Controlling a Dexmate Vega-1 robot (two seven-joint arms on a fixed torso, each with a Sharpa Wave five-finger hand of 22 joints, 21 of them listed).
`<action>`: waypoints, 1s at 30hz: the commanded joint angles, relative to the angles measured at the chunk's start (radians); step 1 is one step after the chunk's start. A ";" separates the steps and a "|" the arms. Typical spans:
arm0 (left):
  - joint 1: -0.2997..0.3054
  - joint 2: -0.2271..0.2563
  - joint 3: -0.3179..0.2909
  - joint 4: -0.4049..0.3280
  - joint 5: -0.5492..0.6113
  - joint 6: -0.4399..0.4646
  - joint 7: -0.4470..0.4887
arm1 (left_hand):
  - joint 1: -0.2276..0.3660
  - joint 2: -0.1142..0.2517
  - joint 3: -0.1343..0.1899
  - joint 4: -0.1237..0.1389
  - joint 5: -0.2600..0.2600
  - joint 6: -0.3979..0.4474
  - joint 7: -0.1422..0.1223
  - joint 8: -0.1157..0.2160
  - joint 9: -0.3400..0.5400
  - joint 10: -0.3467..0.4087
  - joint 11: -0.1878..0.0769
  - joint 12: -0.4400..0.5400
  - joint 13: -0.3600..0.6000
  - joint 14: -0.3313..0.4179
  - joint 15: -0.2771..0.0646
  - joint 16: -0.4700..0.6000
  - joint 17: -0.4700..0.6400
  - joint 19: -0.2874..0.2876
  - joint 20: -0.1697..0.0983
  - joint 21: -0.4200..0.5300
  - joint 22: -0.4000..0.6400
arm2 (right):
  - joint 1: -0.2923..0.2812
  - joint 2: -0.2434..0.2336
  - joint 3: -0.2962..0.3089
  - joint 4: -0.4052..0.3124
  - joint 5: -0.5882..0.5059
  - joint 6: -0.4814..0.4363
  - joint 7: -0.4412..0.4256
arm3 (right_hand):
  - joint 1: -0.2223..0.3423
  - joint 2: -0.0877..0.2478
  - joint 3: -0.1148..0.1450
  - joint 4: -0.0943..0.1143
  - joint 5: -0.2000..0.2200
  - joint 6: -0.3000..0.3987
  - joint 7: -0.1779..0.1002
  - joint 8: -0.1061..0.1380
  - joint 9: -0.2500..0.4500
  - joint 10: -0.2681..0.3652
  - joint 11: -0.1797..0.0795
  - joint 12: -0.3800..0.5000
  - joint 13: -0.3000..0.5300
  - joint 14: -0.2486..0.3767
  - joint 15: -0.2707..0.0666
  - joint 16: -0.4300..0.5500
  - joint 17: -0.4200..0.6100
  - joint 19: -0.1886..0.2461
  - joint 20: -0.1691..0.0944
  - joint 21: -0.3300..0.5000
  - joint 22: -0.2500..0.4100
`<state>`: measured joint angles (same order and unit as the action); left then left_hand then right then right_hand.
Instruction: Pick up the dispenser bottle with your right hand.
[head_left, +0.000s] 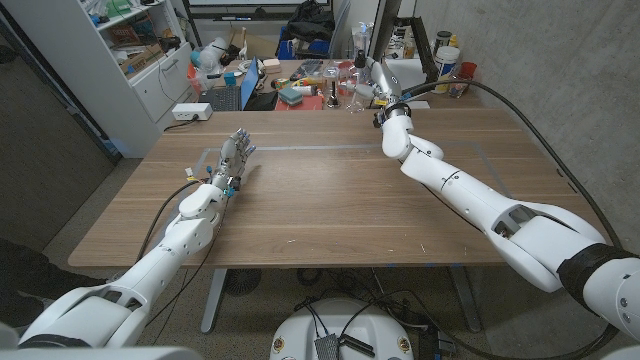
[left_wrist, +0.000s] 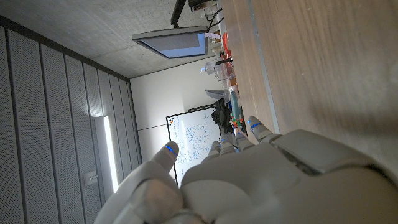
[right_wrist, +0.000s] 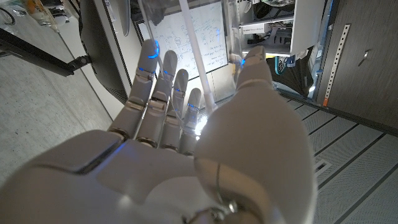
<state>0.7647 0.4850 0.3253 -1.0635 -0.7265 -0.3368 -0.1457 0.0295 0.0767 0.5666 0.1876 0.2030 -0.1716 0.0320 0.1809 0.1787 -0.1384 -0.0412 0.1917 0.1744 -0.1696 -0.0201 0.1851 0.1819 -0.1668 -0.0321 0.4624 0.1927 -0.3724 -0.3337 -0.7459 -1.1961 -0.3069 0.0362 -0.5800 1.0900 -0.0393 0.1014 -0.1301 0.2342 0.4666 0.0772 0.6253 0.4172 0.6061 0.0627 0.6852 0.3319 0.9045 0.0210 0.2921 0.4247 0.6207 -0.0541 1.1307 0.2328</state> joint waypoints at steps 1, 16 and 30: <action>0.005 0.003 0.000 -0.010 0.001 0.001 0.004 | -0.004 0.097 -0.002 -0.001 0.006 -0.022 -0.006 0.007 0.002 -0.006 -0.004 0.004 0.005 -0.055 -0.001 0.004 0.002 -0.058 -0.051 -0.004 0.003 | -0.006 -0.010 0.008 -0.027 -0.008 -0.015 0.003 | 0.164 0.175 0.013 0.005 0.003 0.205 -0.131 0.007 0.000 0.134 -0.128 0.005 0.003 0.151 -0.248 -0.004 0.004 0.002 -0.159 -0.001 -0.001; 0.014 0.006 0.000 -0.026 0.001 0.003 0.011 | -0.003 0.097 -0.002 -0.001 0.006 -0.022 -0.006 0.007 0.002 -0.005 -0.003 0.005 0.005 -0.054 -0.001 0.004 0.001 -0.058 -0.051 -0.004 0.003 | -0.009 -0.023 0.016 -0.057 -0.019 -0.024 0.006 | 0.164 0.175 0.013 0.007 0.003 0.205 -0.129 0.013 -0.004 0.136 -0.127 0.006 0.004 0.153 -0.249 -0.008 0.008 0.001 -0.159 0.005 -0.009; 0.022 0.008 0.001 -0.044 0.003 0.005 0.024 | -0.004 0.097 -0.003 0.000 0.006 -0.021 -0.005 0.007 0.002 -0.005 -0.003 0.005 0.005 -0.054 0.000 0.004 0.001 -0.058 -0.051 -0.005 0.004 | -0.012 -0.030 0.025 -0.076 -0.024 -0.027 0.005 | 0.167 0.176 0.014 0.007 0.002 0.206 -0.131 0.022 -0.005 0.138 -0.131 0.006 0.003 0.156 -0.249 -0.012 0.013 -0.001 -0.159 0.009 -0.016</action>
<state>0.7798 0.4915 0.3253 -1.0916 -0.7255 -0.3329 -0.1310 0.0295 0.0767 0.5666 0.1876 0.2030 -0.1716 0.0320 0.1809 0.1787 -0.1384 -0.0412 0.1917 0.1744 -0.1696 -0.0201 0.1851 0.1819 -0.1668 -0.0321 0.4585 0.1927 -0.3819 -0.3578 -0.7272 -1.2578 -0.3256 0.0129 -0.5744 1.0886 -0.0379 0.1006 -0.1293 0.2346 0.4666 0.0772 0.6366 0.4127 0.6061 0.0627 0.6850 0.3321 0.9078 0.0175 0.2804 0.4339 0.6205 -0.0535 1.1305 0.2156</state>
